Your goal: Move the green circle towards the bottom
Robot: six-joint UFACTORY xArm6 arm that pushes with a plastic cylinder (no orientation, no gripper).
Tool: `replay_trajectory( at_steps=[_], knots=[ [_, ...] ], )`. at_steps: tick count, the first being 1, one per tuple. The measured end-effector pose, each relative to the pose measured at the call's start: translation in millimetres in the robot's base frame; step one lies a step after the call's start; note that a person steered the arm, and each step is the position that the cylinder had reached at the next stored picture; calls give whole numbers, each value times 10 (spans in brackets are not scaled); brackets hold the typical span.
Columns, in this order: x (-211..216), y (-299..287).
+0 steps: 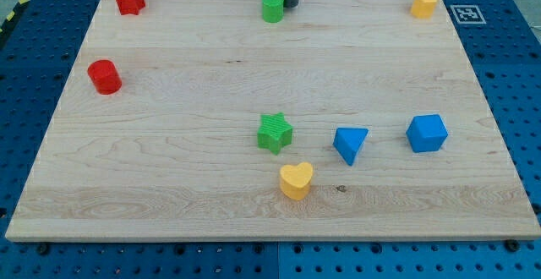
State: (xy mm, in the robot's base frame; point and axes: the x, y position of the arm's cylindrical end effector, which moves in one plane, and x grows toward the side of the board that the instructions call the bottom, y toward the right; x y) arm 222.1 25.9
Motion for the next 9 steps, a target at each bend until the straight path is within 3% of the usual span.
replay_trajectory(
  at_steps=[5, 9],
  knots=[
    [106, -448],
    [554, -635]
  ],
)
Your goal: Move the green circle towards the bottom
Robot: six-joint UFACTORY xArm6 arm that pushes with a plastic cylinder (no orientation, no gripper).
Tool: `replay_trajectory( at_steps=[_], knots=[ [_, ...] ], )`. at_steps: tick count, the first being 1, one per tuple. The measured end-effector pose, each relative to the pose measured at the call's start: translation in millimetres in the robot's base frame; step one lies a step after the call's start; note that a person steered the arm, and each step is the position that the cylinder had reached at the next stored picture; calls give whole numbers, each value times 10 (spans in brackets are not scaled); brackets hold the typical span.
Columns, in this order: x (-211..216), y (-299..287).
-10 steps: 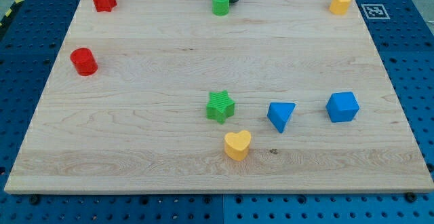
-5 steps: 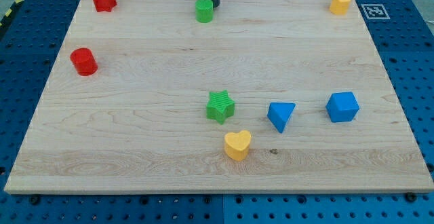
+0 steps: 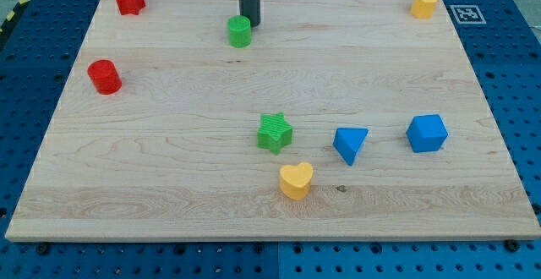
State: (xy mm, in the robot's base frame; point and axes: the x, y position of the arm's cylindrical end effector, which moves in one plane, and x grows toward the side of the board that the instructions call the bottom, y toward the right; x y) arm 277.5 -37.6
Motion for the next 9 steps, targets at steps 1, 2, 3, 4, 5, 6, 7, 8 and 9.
replay_trajectory(
  at_steps=[1, 2, 3, 4, 5, 6, 7, 8, 9],
  knots=[
    [163, -41],
    [219, -144],
    [224, -334],
    [350, -422],
    [538, -422],
    [696, -422],
    [885, -441],
    [1081, -520],
    [1321, -588]
  ],
)
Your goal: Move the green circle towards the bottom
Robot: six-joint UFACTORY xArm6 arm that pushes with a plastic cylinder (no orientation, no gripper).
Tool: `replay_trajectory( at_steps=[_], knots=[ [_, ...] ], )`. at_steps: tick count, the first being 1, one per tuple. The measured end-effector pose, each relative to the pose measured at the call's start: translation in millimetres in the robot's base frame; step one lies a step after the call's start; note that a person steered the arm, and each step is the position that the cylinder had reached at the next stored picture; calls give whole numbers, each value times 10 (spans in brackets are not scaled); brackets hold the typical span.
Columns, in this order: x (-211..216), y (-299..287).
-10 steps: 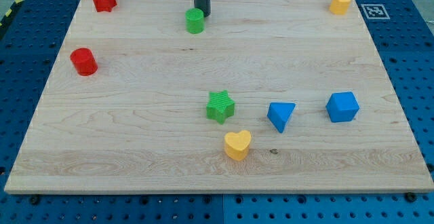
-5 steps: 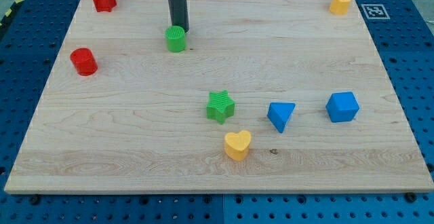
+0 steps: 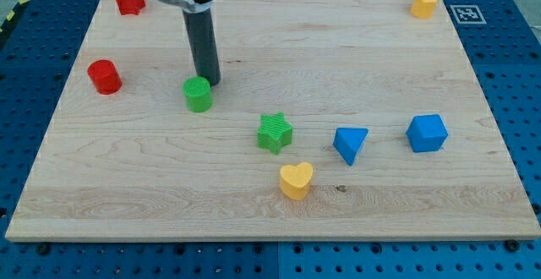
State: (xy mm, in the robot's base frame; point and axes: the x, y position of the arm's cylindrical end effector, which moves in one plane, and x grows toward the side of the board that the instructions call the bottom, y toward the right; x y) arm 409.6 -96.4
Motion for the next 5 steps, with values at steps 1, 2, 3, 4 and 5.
replay_trajectory(
  at_steps=[1, 2, 3, 4, 5],
  knots=[
    [229, -97],
    [373, -249],
    [373, -472],
    [373, -563],
    [414, -543]
  ],
)
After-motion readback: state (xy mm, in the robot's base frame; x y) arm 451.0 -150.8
